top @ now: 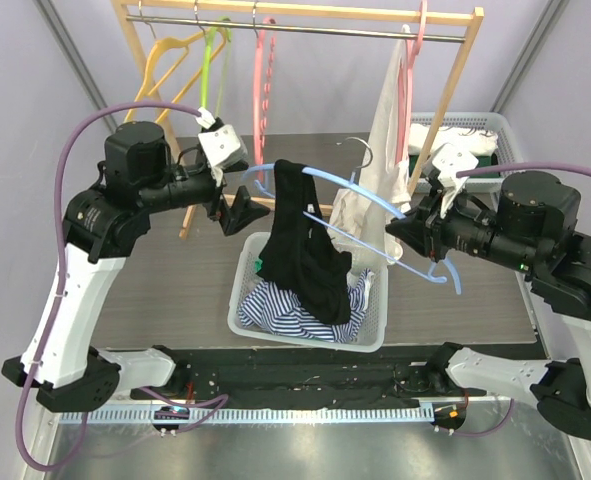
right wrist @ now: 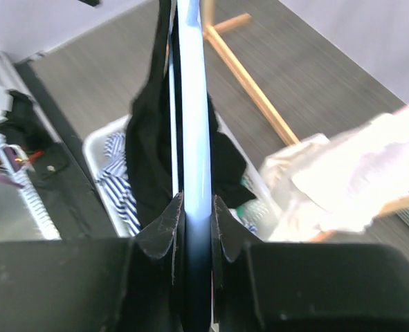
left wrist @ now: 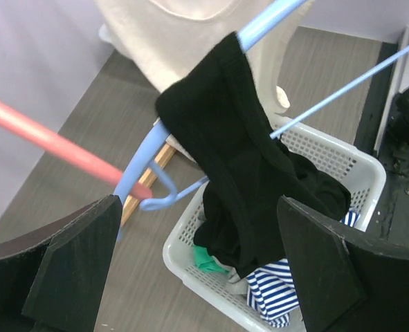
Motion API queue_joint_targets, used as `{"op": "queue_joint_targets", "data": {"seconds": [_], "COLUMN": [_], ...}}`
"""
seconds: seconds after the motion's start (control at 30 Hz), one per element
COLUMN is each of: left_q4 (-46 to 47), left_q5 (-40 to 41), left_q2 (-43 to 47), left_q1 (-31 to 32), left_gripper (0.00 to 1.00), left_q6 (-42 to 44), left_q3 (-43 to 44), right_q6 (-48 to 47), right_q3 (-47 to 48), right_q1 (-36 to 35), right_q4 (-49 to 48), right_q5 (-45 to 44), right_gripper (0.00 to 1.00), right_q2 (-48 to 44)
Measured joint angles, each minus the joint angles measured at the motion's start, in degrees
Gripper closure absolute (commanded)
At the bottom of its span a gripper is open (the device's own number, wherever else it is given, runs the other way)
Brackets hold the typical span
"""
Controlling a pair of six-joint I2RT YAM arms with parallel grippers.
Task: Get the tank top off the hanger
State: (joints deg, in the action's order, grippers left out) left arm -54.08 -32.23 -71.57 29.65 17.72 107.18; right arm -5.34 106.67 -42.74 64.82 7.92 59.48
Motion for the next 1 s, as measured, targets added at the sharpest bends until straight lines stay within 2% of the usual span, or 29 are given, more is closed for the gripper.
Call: {"op": "queue_joint_targets", "data": {"seconds": [0.3, 0.47, 0.73, 0.97, 1.0], "left_q4": [2.51, 3.45, 5.46, 5.53, 5.55], "left_q5": [4.15, 4.2, 6.84, 14.05, 14.99], "left_q2": [0.87, -1.66, -10.01, -12.79, -12.85], "left_q1": [0.55, 2.32, 9.94, 14.36, 14.71], "left_gripper": [0.0, 0.0, 0.0, 0.01, 0.07], "left_q6": [-9.07, -12.9, -12.9, -11.21, -11.08], "left_q3": [-9.35, -8.85, -5.66, -5.75, -5.75], "right_q6": [-1.75, -2.08, -2.01, -1.86, -1.86], "right_q3": [-4.35, -4.74, -7.37, -10.19, -10.47], "right_q1": [0.0, 0.0, 0.0, 0.0, 0.0], "right_q4": [2.47, 2.64, 2.54, 2.4, 2.29], "right_q5": [-9.35, -10.27, -10.16, -9.38, -9.33], "right_gripper": [0.99, 0.99, 0.99, 0.99, 0.99], "right_q2": [-0.46, -0.42, -1.84, -1.84, -1.84]}}
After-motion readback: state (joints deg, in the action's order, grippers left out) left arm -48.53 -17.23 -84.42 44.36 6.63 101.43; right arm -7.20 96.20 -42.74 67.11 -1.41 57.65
